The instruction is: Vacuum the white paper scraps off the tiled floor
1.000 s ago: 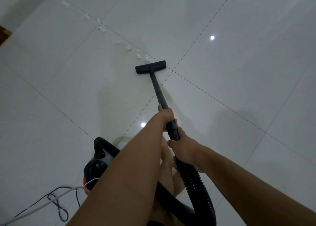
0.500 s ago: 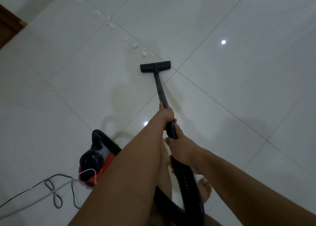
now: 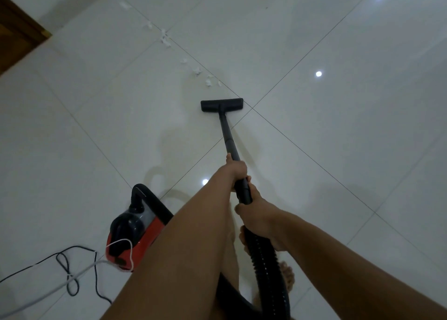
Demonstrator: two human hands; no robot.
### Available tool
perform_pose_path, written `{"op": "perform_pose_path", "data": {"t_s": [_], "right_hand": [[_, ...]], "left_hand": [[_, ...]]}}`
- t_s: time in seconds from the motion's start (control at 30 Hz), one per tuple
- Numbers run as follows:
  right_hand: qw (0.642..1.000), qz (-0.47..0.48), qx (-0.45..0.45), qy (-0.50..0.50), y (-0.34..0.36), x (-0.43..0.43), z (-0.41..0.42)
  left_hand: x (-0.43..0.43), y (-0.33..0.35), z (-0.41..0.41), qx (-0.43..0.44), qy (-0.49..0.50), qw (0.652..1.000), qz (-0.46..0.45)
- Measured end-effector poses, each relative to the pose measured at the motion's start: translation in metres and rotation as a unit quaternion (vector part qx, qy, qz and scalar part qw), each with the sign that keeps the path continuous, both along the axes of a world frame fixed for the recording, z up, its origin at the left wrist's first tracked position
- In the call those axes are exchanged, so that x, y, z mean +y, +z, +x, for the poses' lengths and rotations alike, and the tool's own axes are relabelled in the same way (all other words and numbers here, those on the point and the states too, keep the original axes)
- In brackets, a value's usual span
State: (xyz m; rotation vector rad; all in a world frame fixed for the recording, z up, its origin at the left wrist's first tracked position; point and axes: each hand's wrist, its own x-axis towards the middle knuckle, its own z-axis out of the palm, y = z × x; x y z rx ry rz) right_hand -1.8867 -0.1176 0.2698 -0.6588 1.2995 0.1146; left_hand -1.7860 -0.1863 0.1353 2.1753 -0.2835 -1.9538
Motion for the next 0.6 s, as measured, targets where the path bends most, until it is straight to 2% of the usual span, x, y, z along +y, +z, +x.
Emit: {"op": "perform_pose_path", "data": {"t_s": [0.13,0.17,0.2,0.27,0.33,0.6], "right_hand": [[1.0,0.015,-0.023,-0.009,-0.009,-0.015,0.01],[0.996,0.041,0.01,-0.074,-0.012,-0.022,0.016],[0.995,0.049,0.009,-0.087,-0.014,-0.027,0.018],[0.998,0.017,0.012,-0.052,-0.017,-0.034,0.021],[0.999,0.012,0.025,0.024,-0.012,-0.042,0.026],[0.993,-0.042,0.066,0.094,-0.025,-0.049,0.029]], "left_hand": [[-0.015,-0.006,0.011,0.003,0.012,1.0,0.001],[-0.019,-0.007,0.014,0.004,0.016,1.0,0.0],[-0.024,-0.008,0.017,0.006,0.022,1.0,-0.002],[-0.033,-0.009,0.023,0.007,0.031,0.999,-0.007],[-0.039,-0.011,0.026,0.007,0.033,0.999,-0.01],[-0.047,-0.02,0.026,0.01,0.046,0.999,-0.007]]}}
